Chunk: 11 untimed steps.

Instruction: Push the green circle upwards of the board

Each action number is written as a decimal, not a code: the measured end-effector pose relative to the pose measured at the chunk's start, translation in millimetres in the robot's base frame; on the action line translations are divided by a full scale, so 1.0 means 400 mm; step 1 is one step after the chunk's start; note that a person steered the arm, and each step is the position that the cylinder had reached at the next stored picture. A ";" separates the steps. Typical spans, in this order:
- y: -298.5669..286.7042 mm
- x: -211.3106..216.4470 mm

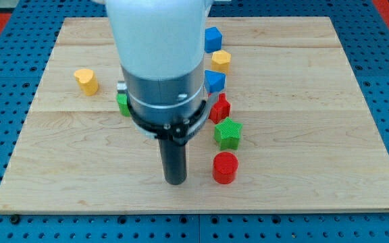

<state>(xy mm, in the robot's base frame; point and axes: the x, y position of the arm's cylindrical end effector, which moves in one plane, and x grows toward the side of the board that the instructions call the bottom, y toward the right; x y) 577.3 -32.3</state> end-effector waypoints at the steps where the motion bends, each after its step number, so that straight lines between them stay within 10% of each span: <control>1: 0.095 -0.016; 4: -0.349 -0.174; 11: -0.116 -0.580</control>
